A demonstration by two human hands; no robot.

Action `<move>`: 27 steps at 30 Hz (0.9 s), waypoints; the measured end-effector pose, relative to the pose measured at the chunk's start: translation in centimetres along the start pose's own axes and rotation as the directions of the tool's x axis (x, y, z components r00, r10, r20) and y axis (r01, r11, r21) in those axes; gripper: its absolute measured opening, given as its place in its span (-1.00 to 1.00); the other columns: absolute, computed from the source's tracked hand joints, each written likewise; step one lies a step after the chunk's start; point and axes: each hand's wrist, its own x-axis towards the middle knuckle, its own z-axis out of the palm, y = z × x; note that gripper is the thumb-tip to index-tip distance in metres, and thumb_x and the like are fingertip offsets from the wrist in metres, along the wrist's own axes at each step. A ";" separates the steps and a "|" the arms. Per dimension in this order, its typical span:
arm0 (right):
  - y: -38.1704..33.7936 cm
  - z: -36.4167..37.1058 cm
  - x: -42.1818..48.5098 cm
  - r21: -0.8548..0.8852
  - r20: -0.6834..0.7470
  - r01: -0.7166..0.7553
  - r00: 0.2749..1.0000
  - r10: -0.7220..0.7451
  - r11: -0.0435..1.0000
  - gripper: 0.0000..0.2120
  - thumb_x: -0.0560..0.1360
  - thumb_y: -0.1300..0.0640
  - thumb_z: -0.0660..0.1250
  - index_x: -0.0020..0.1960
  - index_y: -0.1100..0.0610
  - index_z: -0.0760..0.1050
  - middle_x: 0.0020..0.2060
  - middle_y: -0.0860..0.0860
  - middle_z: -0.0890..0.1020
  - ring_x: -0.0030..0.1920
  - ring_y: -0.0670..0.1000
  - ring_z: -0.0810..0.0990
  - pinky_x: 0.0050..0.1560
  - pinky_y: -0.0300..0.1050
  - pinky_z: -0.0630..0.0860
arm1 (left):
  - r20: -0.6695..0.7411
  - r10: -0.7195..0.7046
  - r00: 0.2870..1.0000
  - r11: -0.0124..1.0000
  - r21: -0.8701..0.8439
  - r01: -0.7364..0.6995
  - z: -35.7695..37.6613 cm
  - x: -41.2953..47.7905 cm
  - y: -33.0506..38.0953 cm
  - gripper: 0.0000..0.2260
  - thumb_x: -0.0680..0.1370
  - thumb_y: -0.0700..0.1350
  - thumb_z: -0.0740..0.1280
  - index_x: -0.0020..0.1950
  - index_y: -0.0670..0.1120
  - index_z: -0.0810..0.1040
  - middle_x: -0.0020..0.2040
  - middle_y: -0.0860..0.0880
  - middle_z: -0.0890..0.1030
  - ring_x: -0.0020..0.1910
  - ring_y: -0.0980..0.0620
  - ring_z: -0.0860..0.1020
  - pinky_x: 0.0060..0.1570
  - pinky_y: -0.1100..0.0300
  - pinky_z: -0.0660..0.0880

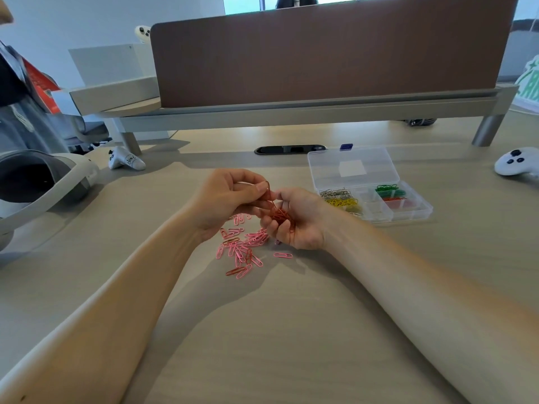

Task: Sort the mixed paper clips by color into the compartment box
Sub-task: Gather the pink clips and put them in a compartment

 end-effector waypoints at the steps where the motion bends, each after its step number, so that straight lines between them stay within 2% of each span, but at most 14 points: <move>1: 0.0 0.1 -0.1 0.007 0.006 0.000 1.000 0.000 1.000 -0.61 0.60 0.00 0.09 -0.21 0.25 0.46 -0.45 0.08 0.45 -0.56 -0.09 0.44 -0.68 -0.39 0.31 | -0.021 0.035 0.999 0.996 0.083 -0.033 0.1 0.1 -0.1 -0.93 0.52 -0.25 0.36 -0.03 -0.22 0.60 -0.12 -0.19 0.69 -0.21 0.01 0.65 -0.26 0.28 0.55; 3: 0.0 0.1 -0.2 0.033 0.010 0.008 1.000 -0.009 0.999 -0.59 0.60 0.02 0.07 -0.20 0.29 0.48 -0.44 0.11 0.48 -0.55 -0.05 0.49 -0.68 -0.36 0.35 | -0.043 0.084 0.995 0.978 0.195 -0.075 0.2 0.2 -0.4 -0.91 0.49 -0.24 0.40 -0.02 -0.20 0.63 -0.12 -0.20 0.69 -0.19 0.00 0.64 -0.24 0.33 0.52; 5: 0.0 0.1 -0.1 0.057 0.026 0.009 1.000 -0.011 0.998 -0.54 0.62 0.00 0.02 -0.19 0.30 0.48 -0.43 0.13 0.48 -0.55 -0.03 0.50 -0.68 -0.36 0.35 | -0.026 0.084 0.996 0.976 0.204 -0.077 0.3 0.2 -0.6 -0.92 0.47 -0.26 0.42 -0.05 -0.19 0.65 -0.16 -0.22 0.69 -0.22 -0.04 0.63 -0.21 0.30 0.56; 7: 0.1 0.1 0.0 0.062 0.050 0.003 0.999 -0.006 0.998 -0.56 0.62 -0.02 0.01 -0.16 0.28 0.47 -0.43 0.12 0.47 -0.54 -0.04 0.51 -0.68 -0.37 0.35 | 0.010 0.082 0.997 0.974 0.211 -0.082 0.3 0.2 -0.8 -0.91 0.45 -0.28 0.43 -0.07 -0.15 0.66 -0.19 -0.20 0.69 -0.24 0.01 0.64 -0.22 0.28 0.56; 11: 0.2 0.2 -0.1 0.041 0.049 0.003 0.999 -0.005 0.999 -0.62 0.60 0.01 0.06 -0.22 0.22 0.44 -0.46 0.08 0.47 -0.56 -0.08 0.47 -0.70 -0.39 0.31 | 0.057 0.123 0.991 0.951 0.280 -0.134 0.2 0.1 -0.9 -0.87 0.49 -0.27 0.40 0.02 -0.19 0.65 -0.14 -0.16 0.69 -0.22 0.08 0.64 -0.17 0.31 0.55; 14: 0.2 0.0 0.0 0.079 0.020 0.008 1.000 -0.010 0.997 -0.56 0.61 0.00 0.04 -0.30 0.23 0.43 -0.49 0.05 0.44 -0.61 -0.10 0.40 -0.73 -0.38 0.24 | 0.007 0.162 0.987 0.930 0.332 -0.155 -0.7 0.2 -0.7 -0.87 0.52 -0.25 0.36 0.04 -0.19 0.62 -0.12 -0.11 0.68 -0.23 0.18 0.61 -0.23 0.40 0.50; 16: 0.2 0.0 0.0 0.110 0.012 0.012 1.000 -0.013 0.994 -0.60 0.61 0.01 0.04 -0.30 0.19 0.39 -0.51 0.03 0.42 -0.62 -0.11 0.36 -0.74 -0.40 0.17 | -0.042 0.169 0.985 0.903 0.406 -0.138 -2.1 0.4 -0.8 -0.92 0.51 -0.23 0.38 -0.02 -0.13 0.63 -0.14 -0.08 0.68 -0.21 0.13 0.61 -0.19 0.33 0.53; 17: 0.2 0.0 0.0 0.113 0.010 0.017 1.000 -0.018 0.993 -0.62 0.60 0.01 0.05 -0.31 0.17 0.37 -0.51 0.02 0.40 -0.63 -0.12 0.34 -0.74 -0.40 0.15 | -0.046 0.163 0.985 0.877 0.465 -0.124 -2.9 0.6 -0.8 -0.94 0.50 -0.23 0.41 -0.06 -0.10 0.64 -0.16 -0.08 0.68 -0.20 0.11 0.60 -0.16 0.30 0.55; 19: 0.2 -0.2 0.1 0.104 0.011 0.029 0.999 -0.030 0.994 -0.64 0.60 0.02 0.05 -0.31 0.14 0.33 -0.52 0.00 0.36 -0.64 -0.13 0.30 -0.75 -0.40 0.10 | 0.018 0.107 0.994 0.769 0.632 -0.094 -4.7 0.6 -1.1 -0.93 0.45 -0.21 0.46 -0.12 -0.06 0.66 -0.17 -0.05 0.68 -0.26 0.20 0.58 -0.18 0.40 0.51; 22: 0.3 -0.4 0.3 0.097 0.013 0.047 0.999 -0.048 0.994 -0.66 0.61 0.03 0.05 -0.31 0.11 0.29 -0.53 -0.02 0.32 -0.64 -0.14 0.24 -0.76 -0.38 0.06 | 0.138 -0.067 0.988 0.590 0.804 -0.072 -6.6 0.6 -1.5 -0.87 0.39 -0.15 0.53 -0.16 0.05 0.67 -0.18 -0.01 0.68 -0.29 0.26 0.52 -0.26 0.49 0.41; 24: 0.2 -0.5 0.4 0.091 0.008 0.058 0.998 -0.059 0.994 -0.66 0.61 0.03 0.05 -0.31 0.11 0.29 -0.54 -0.03 0.31 -0.64 -0.14 0.23 -0.76 -0.37 0.05 | 0.158 -0.144 0.977 0.541 0.839 -0.056 -7.1 0.5 -1.7 -0.84 0.37 -0.12 0.55 -0.16 0.12 0.67 -0.19 0.02 0.67 -0.32 0.24 0.49 -0.28 0.47 0.39; 27: 0.2 -0.4 0.5 0.072 0.002 0.070 0.998 -0.070 0.995 -0.66 0.62 0.03 0.06 -0.31 0.11 0.30 -0.54 -0.03 0.30 -0.63 -0.15 0.22 -0.75 -0.37 0.05 | 0.158 -0.171 0.973 0.513 0.857 -0.049 -7.1 0.5 -1.9 -0.85 0.39 -0.13 0.54 -0.11 0.09 0.69 -0.18 0.04 0.66 -0.32 0.22 0.49 -0.29 0.47 0.38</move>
